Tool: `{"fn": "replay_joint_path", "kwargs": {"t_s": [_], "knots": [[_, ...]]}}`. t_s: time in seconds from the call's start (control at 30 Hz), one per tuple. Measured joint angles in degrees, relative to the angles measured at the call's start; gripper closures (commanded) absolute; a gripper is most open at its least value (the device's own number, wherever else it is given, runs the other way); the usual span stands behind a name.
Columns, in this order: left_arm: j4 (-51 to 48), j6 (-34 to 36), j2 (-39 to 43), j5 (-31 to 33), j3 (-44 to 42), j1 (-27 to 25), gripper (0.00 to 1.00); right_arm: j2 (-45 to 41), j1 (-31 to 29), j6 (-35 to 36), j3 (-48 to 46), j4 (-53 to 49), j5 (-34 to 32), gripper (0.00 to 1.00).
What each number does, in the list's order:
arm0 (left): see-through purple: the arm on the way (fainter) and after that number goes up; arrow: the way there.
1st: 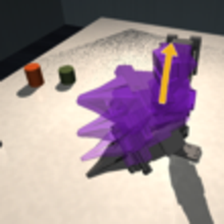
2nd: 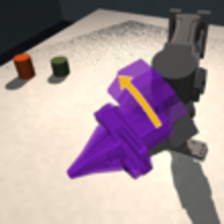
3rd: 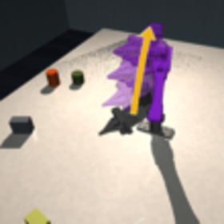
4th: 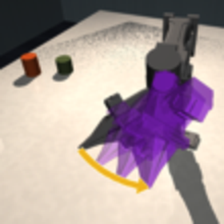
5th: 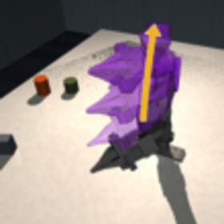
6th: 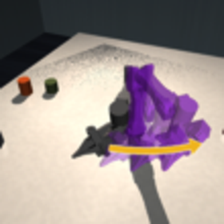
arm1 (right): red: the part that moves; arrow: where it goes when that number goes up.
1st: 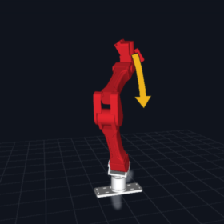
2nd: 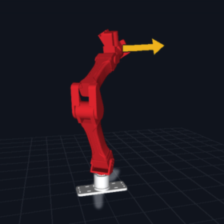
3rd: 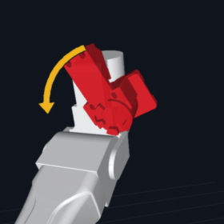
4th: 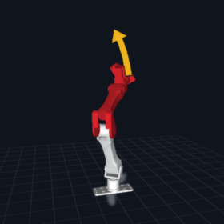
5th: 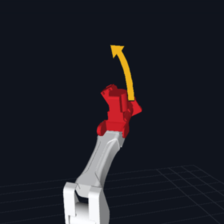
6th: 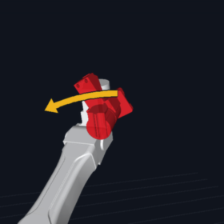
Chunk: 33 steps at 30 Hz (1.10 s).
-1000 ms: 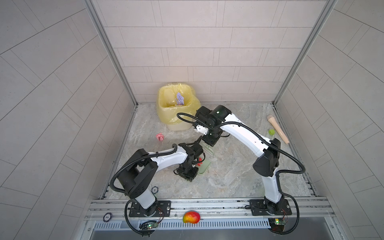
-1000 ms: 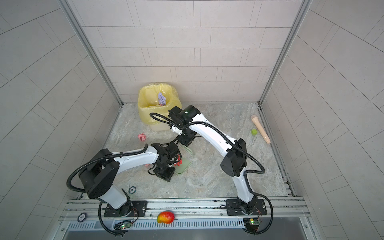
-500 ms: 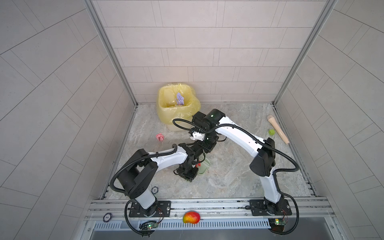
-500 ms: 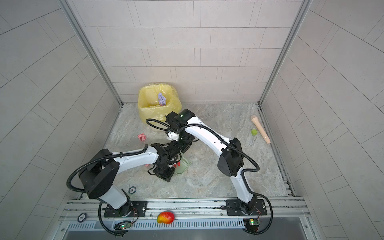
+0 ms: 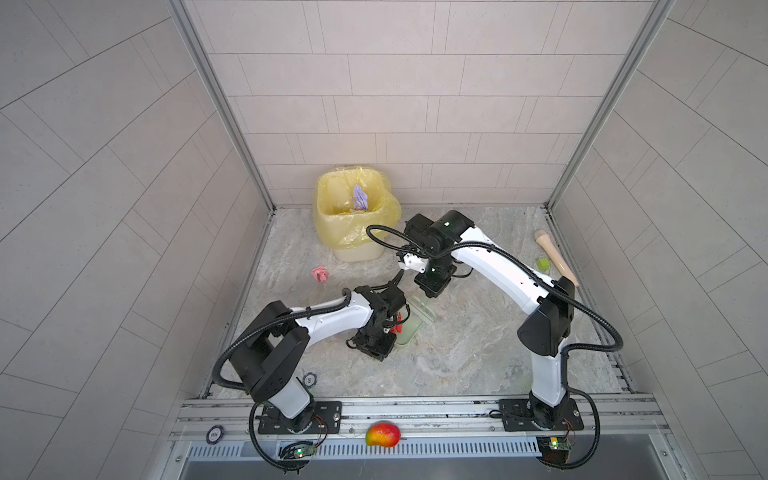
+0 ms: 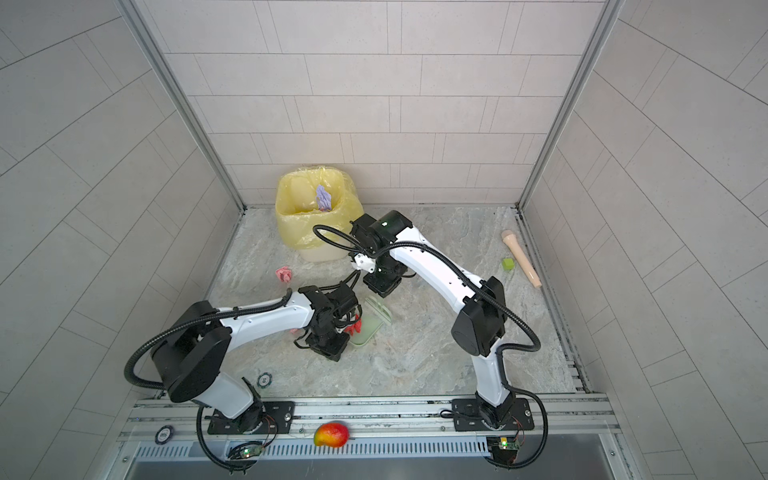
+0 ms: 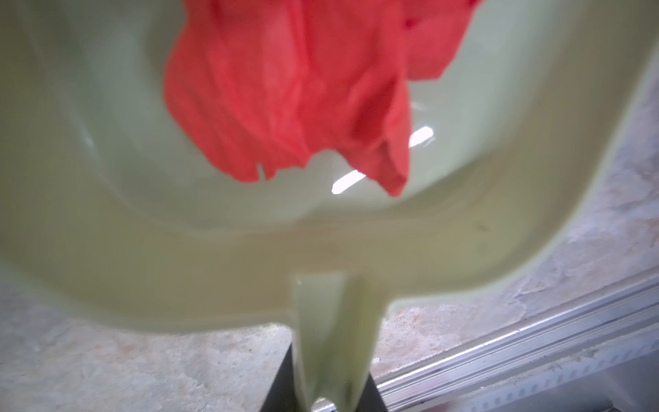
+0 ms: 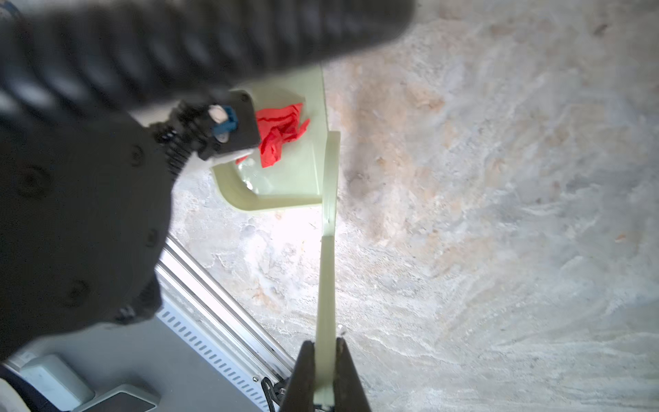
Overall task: Sweep away the paper scraps from the table
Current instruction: 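Lift the dustpan toward the yellow bin while the right gripper draws back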
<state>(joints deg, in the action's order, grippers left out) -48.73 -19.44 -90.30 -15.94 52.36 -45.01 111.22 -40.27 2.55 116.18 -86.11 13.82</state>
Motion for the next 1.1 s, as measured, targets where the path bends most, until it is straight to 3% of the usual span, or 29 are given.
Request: {"fn": "replay_joint_path", "kwargs": {"t_s": [0.47,0.77,1.1], "knots": [[-5.05,-0.28,12.07,7.78,4.48,0.0,1.0,-16.46,12.31,-3.76,-18.05,9.86,2.23,1.0],[-16.48,-1.09,15.52,14.78,20.11,1.4,1.0,-19.74,16.87,-4.74,-23.39,13.29,6.36,1.0],[-27.58,1.86,15.41,17.57,37.42,10.78,1.0,-20.96,19.58,-4.7,-24.24,14.58,9.35,1.0]]}}
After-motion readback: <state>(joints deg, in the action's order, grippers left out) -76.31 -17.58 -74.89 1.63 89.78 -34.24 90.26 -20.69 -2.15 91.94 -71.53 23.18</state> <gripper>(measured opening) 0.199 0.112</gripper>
